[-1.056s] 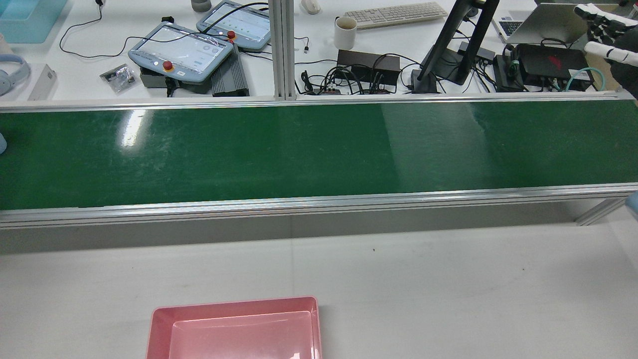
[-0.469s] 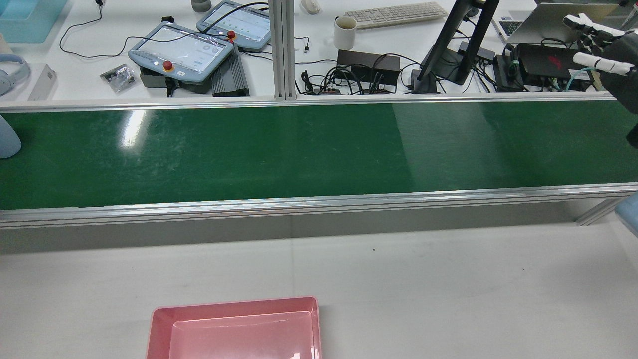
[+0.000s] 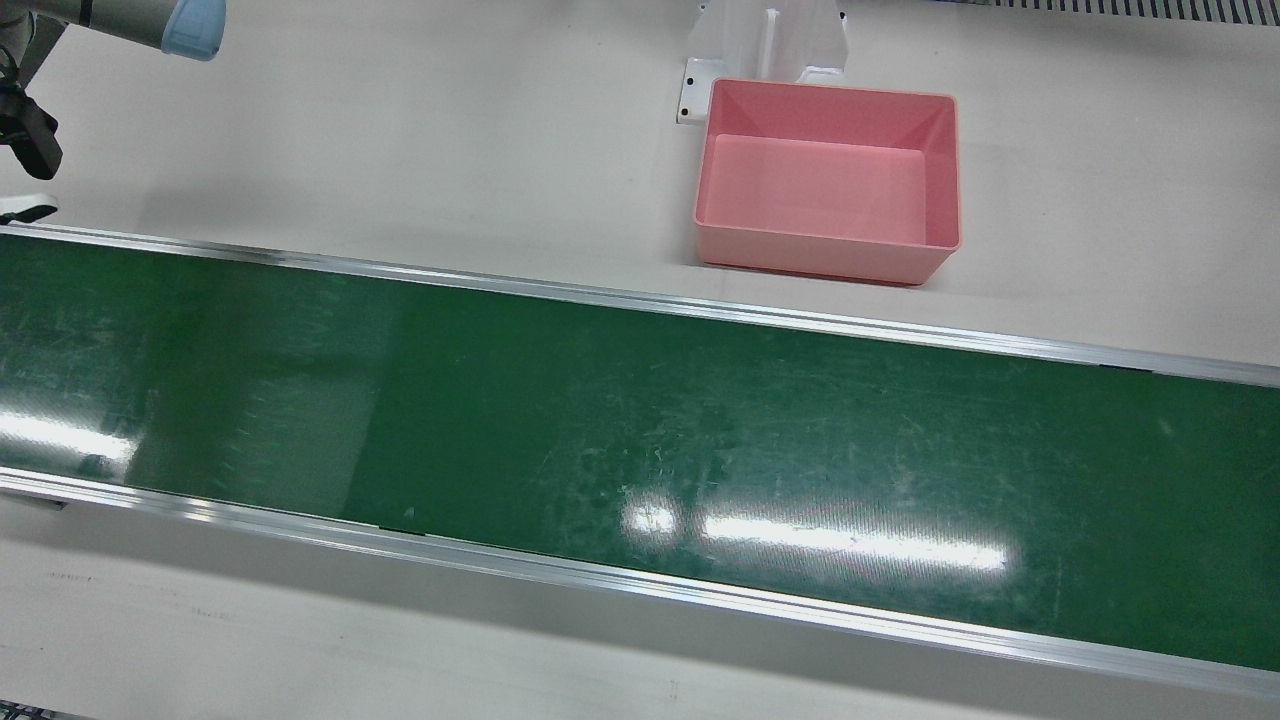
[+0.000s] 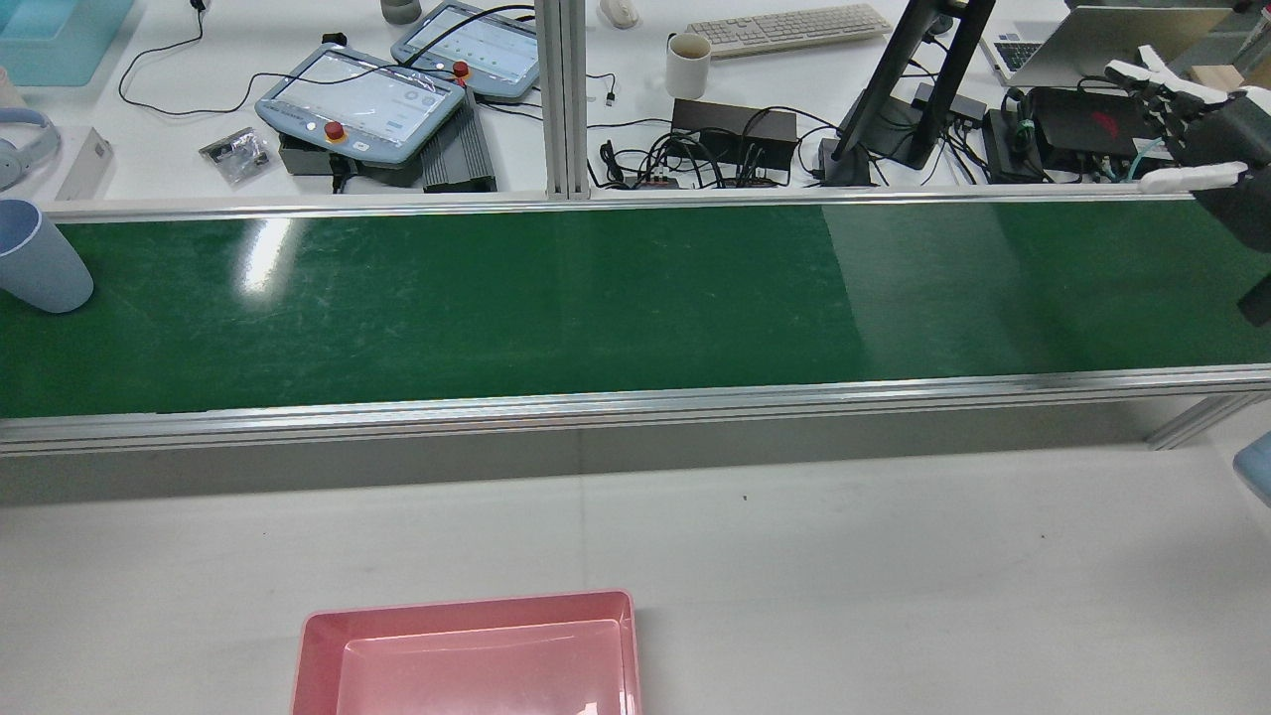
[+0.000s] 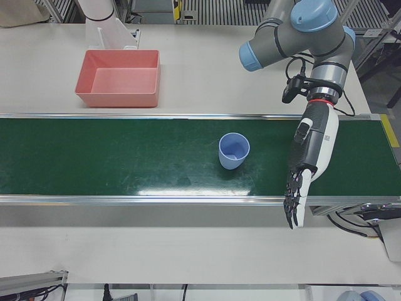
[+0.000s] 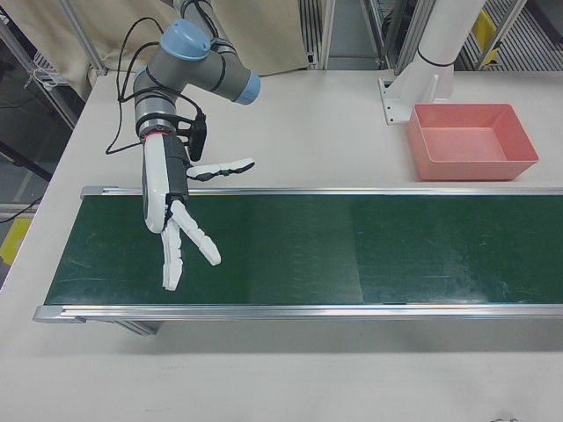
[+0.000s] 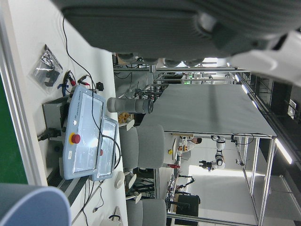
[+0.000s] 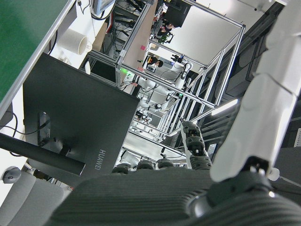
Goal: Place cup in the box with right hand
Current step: 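Raise the right hand beside the belt, waiting for the blue cup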
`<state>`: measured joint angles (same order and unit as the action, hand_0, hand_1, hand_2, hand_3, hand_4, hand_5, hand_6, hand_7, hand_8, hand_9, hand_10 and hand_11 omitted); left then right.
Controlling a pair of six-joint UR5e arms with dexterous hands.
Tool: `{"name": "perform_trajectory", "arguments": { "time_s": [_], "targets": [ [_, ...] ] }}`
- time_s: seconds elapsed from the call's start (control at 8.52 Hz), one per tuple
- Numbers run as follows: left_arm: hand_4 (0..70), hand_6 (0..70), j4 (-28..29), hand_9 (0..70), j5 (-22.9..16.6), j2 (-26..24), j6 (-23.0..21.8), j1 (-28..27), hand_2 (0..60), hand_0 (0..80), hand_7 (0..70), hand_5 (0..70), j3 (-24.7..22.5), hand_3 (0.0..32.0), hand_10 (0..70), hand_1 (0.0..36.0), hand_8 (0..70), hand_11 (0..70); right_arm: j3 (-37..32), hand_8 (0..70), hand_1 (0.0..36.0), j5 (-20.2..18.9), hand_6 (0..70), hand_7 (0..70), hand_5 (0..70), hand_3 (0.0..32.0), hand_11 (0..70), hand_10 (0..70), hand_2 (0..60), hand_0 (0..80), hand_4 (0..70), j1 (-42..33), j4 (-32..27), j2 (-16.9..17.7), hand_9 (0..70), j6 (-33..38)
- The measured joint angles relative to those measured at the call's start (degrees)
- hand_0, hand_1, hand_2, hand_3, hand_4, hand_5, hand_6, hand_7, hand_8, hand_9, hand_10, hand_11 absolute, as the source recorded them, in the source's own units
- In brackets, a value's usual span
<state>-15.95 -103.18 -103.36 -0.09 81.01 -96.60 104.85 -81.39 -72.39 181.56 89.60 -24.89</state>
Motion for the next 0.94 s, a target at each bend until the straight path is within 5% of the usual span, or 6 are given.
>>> {"name": "perform_trajectory", "arguments": {
  "time_s": [0.47, 0.94],
  "targets": [
    [0.0, 0.0, 0.0, 0.0, 0.0, 0.0, 0.0, 0.0, 0.0, 0.0, 0.0, 0.0, -0.1, 0.0, 0.0, 0.0, 0.0, 0.0, -0.8, 0.0, 14.8, 0.1, 0.0, 0.0, 4.5, 0.0, 0.0, 0.0, 0.0, 49.1, 0.0, 0.8, -0.6, -1.1, 0.0, -0.5],
    [0.0, 0.0, 0.0, 0.0, 0.0, 0.0, 0.0, 0.0, 0.0, 0.0, 0.0, 0.0, -0.1, 0.0, 0.0, 0.0, 0.0, 0.0, -3.8, 0.0, 18.4, 0.2, 0.2, 0.0, 4.4, 0.0, 0.0, 0.0, 10.7, 48.9, 0.0, 1.4, 6.7, -5.1, 0.0, 0.3]
  ]
}}
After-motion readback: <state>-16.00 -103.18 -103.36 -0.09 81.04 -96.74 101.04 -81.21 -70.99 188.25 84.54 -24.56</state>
